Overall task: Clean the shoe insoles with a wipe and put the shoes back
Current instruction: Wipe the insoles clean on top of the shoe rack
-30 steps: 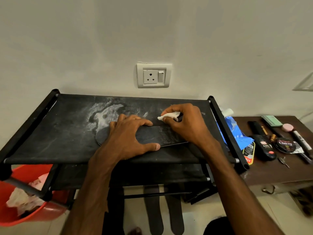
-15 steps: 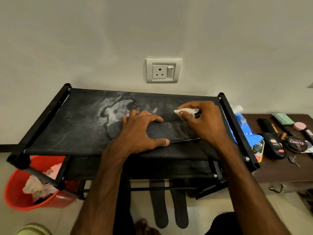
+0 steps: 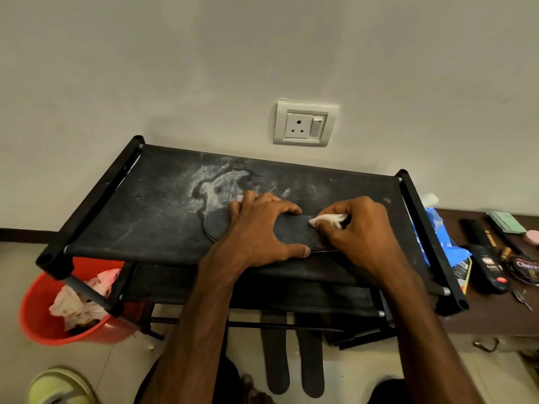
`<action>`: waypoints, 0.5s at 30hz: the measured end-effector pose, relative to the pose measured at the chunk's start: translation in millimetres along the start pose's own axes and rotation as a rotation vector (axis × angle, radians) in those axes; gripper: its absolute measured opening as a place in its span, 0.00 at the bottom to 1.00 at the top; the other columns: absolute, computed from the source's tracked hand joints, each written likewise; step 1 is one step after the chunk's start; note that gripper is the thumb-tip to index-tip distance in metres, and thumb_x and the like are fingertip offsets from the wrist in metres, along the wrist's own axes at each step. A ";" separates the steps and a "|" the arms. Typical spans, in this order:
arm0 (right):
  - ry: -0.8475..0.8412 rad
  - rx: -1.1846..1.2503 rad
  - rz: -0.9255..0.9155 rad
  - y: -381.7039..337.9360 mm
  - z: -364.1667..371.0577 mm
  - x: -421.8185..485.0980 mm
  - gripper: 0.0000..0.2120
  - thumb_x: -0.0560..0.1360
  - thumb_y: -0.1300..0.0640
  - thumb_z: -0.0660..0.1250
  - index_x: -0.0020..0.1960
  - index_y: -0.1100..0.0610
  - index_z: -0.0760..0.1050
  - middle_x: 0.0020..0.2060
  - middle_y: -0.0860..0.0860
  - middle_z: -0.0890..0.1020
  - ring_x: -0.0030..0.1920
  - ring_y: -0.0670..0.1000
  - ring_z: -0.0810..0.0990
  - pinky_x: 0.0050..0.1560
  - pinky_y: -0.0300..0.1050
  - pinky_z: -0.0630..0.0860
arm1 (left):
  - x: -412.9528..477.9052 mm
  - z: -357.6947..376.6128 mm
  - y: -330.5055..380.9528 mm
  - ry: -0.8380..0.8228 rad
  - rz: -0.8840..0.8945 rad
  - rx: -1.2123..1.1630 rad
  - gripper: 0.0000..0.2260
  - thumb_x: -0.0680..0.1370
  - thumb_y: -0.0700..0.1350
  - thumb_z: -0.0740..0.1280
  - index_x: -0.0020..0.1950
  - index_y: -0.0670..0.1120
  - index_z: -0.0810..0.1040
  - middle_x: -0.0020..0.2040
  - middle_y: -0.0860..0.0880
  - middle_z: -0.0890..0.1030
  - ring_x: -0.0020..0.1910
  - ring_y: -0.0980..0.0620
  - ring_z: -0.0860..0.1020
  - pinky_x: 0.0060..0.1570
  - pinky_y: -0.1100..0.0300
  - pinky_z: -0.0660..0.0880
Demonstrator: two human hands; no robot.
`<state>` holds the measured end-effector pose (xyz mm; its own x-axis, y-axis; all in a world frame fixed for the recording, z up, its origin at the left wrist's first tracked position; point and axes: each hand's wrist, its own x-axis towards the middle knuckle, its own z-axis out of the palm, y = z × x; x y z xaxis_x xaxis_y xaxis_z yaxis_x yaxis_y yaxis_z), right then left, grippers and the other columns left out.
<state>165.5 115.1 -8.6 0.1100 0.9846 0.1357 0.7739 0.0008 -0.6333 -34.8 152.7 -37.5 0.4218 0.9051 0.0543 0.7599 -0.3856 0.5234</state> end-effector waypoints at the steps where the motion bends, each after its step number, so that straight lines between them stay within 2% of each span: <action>1: 0.005 -0.019 0.001 -0.9 3.5 2.8 0.01 0.73 0.55 0.78 0.44 0.51 0.88 0.35 0.46 0.86 0.35 0.41 0.83 0.38 0.41 0.82 | 0.1 0.2 0.3 -0.001 0.000 -0.004 0.33 0.63 0.72 0.73 0.67 0.65 0.73 0.64 0.59 0.71 0.62 0.54 0.61 0.59 0.53 0.54; 7: -0.005 -0.092 0.011 -9.8 14.7 23.3 0.05 0.73 0.55 0.74 0.47 0.50 0.88 0.37 0.50 0.87 0.39 0.50 0.85 0.44 0.53 0.84 | 1.1 -0.7 0.2 -0.005 -0.010 -0.005 0.33 0.63 0.71 0.73 0.66 0.65 0.73 0.64 0.59 0.71 0.62 0.53 0.62 0.59 0.52 0.55; 10: -0.070 -0.153 -0.007 -11.0 10.9 22.4 0.05 0.74 0.54 0.75 0.49 0.49 0.88 0.38 0.50 0.87 0.40 0.52 0.85 0.45 0.54 0.84 | 0.8 0.2 -0.9 -0.001 -0.016 -0.017 0.33 0.63 0.71 0.74 0.66 0.65 0.73 0.64 0.59 0.71 0.62 0.53 0.62 0.59 0.52 0.55; 15: -0.221 -0.202 -0.002 -4.8 -9.5 8.1 0.02 0.72 0.48 0.77 0.44 0.46 0.88 0.35 0.46 0.86 0.35 0.47 0.83 0.40 0.53 0.83 | 0.7 0.8 -0.2 0.014 -0.016 -0.046 0.32 0.62 0.70 0.75 0.65 0.64 0.74 0.62 0.60 0.72 0.62 0.53 0.62 0.59 0.52 0.56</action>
<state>168.6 121.3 2.8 -0.0127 0.9989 -0.0460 0.8851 -0.0102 -0.4654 -34.3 153.3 -38.2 0.4022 0.9137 0.0574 0.7427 -0.3623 0.5631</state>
